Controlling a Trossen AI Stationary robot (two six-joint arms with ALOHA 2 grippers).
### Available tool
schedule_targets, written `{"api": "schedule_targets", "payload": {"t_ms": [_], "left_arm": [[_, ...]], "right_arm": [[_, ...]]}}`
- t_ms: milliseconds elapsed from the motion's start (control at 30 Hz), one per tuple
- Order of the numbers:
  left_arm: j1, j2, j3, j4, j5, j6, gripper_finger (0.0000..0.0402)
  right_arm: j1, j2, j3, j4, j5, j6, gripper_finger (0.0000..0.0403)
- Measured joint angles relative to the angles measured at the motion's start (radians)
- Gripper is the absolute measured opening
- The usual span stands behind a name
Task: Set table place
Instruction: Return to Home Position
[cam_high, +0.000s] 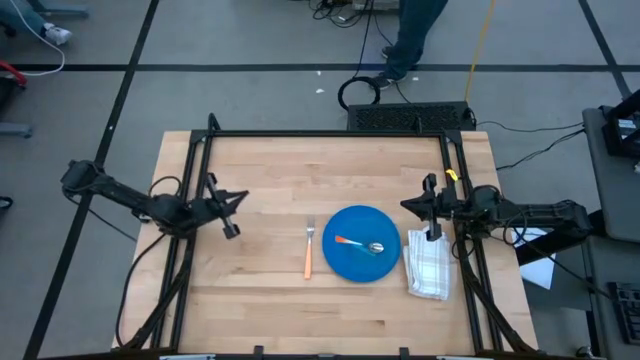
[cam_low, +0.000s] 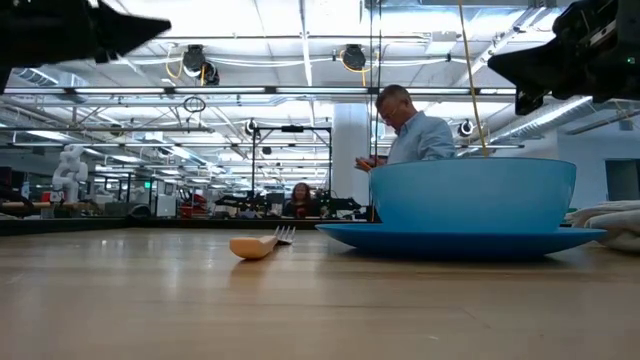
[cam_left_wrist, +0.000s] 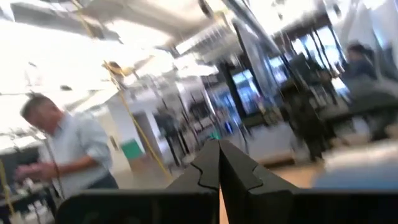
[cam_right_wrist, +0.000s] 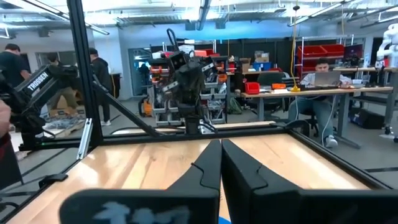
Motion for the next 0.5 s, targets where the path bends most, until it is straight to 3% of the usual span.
{"api": "schedule_targets", "payload": {"t_ms": [267, 500], "left_arm": [[-0.062, -0.136, 0.001, 0.060, -0.047, 0.146, 0.0030], [-0.190, -0.252, 0.001, 0.046, -0.144, 0.279, 0.0032]], "right_arm": [[0.026, -0.005, 0.000, 0.024, -0.002, -0.047, 0.0000], [0.046, -0.040, 0.000, 0.029, -0.002, -0.055, 0.0000]]}}
